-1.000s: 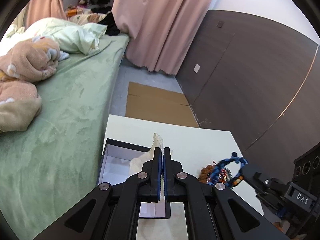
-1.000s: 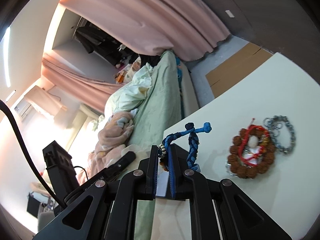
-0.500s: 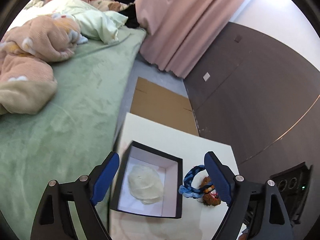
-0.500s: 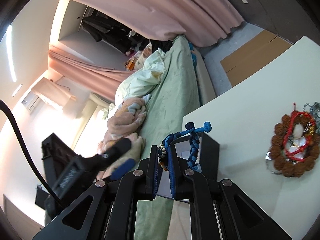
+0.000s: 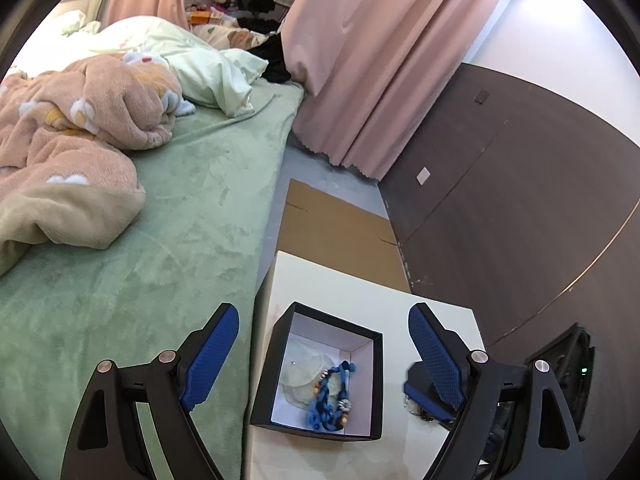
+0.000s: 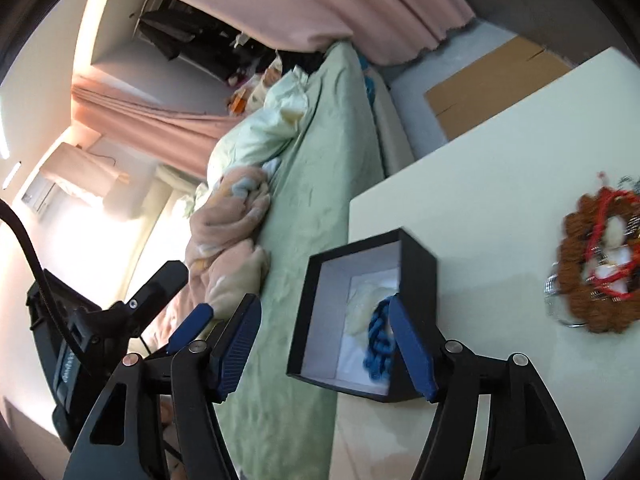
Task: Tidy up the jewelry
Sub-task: 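Carry the pouch and blue bracelet into the black box while both grippers open, then move the left gripper to the brown bead bracelet and close on it, then lift the brown bead bracelet with the left gripper while the right gripper grasps the grey bead bracelet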
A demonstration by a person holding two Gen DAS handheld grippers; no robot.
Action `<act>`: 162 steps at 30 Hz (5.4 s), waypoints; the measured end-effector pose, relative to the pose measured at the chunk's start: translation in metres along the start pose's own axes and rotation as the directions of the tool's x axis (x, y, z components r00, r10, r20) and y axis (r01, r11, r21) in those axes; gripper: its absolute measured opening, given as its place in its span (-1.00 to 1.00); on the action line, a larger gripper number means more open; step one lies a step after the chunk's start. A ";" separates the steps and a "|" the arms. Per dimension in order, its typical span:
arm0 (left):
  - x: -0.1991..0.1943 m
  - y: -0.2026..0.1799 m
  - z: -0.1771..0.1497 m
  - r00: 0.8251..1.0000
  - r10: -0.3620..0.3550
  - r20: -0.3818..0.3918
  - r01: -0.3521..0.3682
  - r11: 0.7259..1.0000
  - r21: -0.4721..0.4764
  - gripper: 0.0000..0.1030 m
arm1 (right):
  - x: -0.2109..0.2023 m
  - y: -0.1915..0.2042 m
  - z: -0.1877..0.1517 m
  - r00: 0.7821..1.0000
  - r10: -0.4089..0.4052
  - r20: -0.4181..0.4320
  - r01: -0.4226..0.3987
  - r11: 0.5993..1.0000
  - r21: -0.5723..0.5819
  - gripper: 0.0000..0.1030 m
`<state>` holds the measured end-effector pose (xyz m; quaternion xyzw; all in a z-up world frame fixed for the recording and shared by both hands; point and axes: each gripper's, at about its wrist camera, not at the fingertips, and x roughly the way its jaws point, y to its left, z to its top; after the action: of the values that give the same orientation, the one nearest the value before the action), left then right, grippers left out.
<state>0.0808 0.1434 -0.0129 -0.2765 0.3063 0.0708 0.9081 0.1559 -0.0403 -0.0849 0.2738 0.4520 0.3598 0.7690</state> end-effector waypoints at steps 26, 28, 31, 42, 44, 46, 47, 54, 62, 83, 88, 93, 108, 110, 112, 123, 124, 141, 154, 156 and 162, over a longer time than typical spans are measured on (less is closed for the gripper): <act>-0.012 -0.074 -0.059 0.999 -0.046 0.017 0.042 0.985 0.167 0.84 | -0.136 -0.026 -0.004 0.955 -0.210 0.208 0.207 0.978 0.034 0.89; -0.016 -0.076 -0.063 0.997 -0.072 0.033 0.066 0.986 0.152 0.99 | -0.145 -0.031 -0.005 0.957 -0.207 0.204 0.199 0.978 0.057 1.00; -0.021 -0.084 -0.068 0.994 -0.099 0.046 0.090 0.982 0.166 0.99 | -0.158 -0.039 -0.007 0.953 -0.212 0.216 0.199 0.977 0.080 1.00; -0.005 -0.106 -0.089 0.997 -0.069 -0.021 0.072 0.965 0.251 0.99 | -0.201 -0.059 -0.006 0.932 -0.248 0.264 0.227 0.968 0.108 1.00; -0.003 -0.109 -0.092 0.997 -0.072 -0.037 0.080 0.963 0.258 0.99 | -0.208 -0.065 -0.005 0.927 -0.261 0.271 0.236 0.964 0.121 1.00; 0.002 -0.111 -0.094 0.996 -0.069 -0.060 0.082 0.964 0.254 0.99 | -0.214 -0.070 -0.003 0.917 -0.289 0.275 0.259 0.956 0.138 1.00; 0.006 -0.112 -0.095 0.995 -0.064 -0.077 0.081 0.964 0.253 0.99 | -0.216 -0.072 -0.003 0.910 -0.306 0.279 0.274 0.950 0.149 1.00; 0.021 -0.119 -0.099 0.991 -0.069 -0.118 0.101 0.953 0.287 0.87 | -0.218 -0.092 0.002 0.914 -0.319 0.251 0.269 0.939 0.215 0.86; 0.052 -0.132 -0.110 0.975 -0.076 -0.210 0.137 0.946 0.292 0.15 | -0.199 -0.112 0.004 0.933 -0.318 0.169 0.265 0.924 0.276 0.44; 0.134 -0.136 -0.127 0.916 -0.046 -0.399 0.132 0.973 0.191 -0.15 | -0.147 -0.159 0.018 0.982 -0.184 0.053 0.138 0.870 0.473 0.13; 0.143 -0.132 -0.127 0.901 -0.078 -0.427 0.143 0.982 0.121 -0.17 | -0.140 -0.159 0.021 0.984 -0.174 0.043 0.133 0.870 0.475 0.13; 0.153 -0.125 -0.129 0.893 -0.099 -0.440 0.133 0.990 0.047 -0.32 | -0.137 -0.161 0.019 0.984 -0.174 0.034 0.137 0.867 0.478 0.13; 0.098 -0.137 -0.091 0.933 -0.178 -0.313 0.213 0.974 0.080 -0.63 | -0.141 -0.165 0.019 0.977 -0.209 0.039 0.166 0.865 0.474 0.13; 0.094 -0.138 -0.088 0.935 -0.187 -0.300 0.222 0.971 0.085 -0.63 | -0.137 -0.163 0.020 0.974 -0.223 0.034 0.183 0.870 0.457 0.10; 0.089 -0.140 -0.083 0.936 -0.201 -0.288 0.235 0.968 0.091 -0.63 | -0.134 -0.161 0.025 0.967 -0.254 0.029 0.217 0.876 0.430 0.02; 0.052 -0.138 -0.063 0.933 -0.280 -0.226 0.313 0.941 0.128 -0.63 | -0.102 -0.150 0.054 0.885 -0.465 -0.037 0.461 0.860 0.218 -0.08; 0.052 -0.139 -0.061 0.941 -0.257 -0.219 0.292 0.945 0.146 -0.63 | -0.098 -0.150 0.055 0.879 -0.476 -0.042 0.474 0.856 0.206 -0.09; 0.107 -0.135 -0.099 0.914 -0.117 -0.388 0.210 0.955 0.207 -0.63 | -0.090 -0.128 0.059 0.826 -0.564 -0.011 0.564 0.825 0.037 -0.80; 0.139 -0.145 -0.132 0.874 -0.078 -0.479 0.201 0.957 0.211 -0.61 | -0.118 -0.130 0.059 0.865 -0.501 0.036 0.495 0.863 0.097 -0.80; 0.138 -0.153 -0.137 0.880 -0.062 -0.472 0.199 0.948 0.247 -0.60 | -0.118 -0.131 0.059 0.867 -0.497 0.033 0.491 0.865 0.102 -0.80; 0.144 -0.166 -0.155 0.858 0.001 -0.514 0.203 0.918 0.342 -0.52 | -0.119 -0.128 0.061 0.870 -0.492 0.030 0.486 0.866 0.117 -0.80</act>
<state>0.1660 -0.0865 -0.1247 -0.1179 0.5255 -0.1140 0.8348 0.2099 -0.2170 -0.0945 0.2012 0.5023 0.1208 0.8322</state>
